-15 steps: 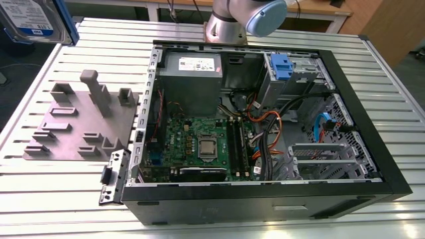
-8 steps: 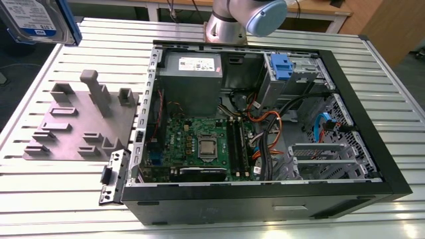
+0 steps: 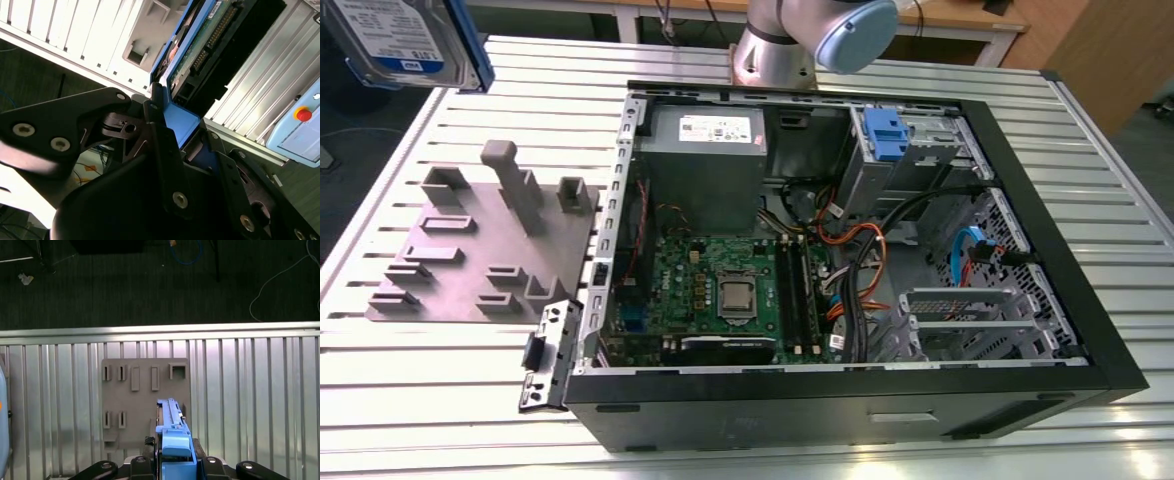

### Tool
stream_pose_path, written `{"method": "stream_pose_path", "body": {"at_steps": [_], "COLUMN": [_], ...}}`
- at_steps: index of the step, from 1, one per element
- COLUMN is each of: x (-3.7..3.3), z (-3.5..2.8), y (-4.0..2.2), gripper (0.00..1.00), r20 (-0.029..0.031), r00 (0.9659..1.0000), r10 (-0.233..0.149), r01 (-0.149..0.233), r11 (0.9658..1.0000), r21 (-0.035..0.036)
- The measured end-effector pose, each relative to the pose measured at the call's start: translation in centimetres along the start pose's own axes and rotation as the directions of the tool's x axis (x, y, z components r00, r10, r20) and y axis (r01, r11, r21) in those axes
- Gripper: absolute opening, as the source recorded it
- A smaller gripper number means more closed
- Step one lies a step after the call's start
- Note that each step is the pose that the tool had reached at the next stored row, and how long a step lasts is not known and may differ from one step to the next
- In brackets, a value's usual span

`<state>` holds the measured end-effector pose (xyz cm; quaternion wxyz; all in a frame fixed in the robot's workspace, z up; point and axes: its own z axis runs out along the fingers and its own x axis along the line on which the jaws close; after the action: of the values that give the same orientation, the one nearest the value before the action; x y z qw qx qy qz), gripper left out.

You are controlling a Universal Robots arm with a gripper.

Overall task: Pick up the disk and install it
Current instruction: 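Pick up the disk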

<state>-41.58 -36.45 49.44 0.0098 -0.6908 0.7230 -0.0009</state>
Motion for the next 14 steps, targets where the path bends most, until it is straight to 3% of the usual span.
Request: {"method": "stream_pose_path", "body": {"at_steps": [11, 14], "x": [-0.03, -0.05], "z": [0.03, 0.06], "y": [-0.58, -1.0], "gripper": [0.37, 0.37], "r20": [-0.0001, 0.0], "r00": [1.0, 1.0], "r10": [0.0, 0.0], "r01": [0.0, 0.0], "r11": [1.0, 1.0], "r21": [-0.0001, 0.0]}}
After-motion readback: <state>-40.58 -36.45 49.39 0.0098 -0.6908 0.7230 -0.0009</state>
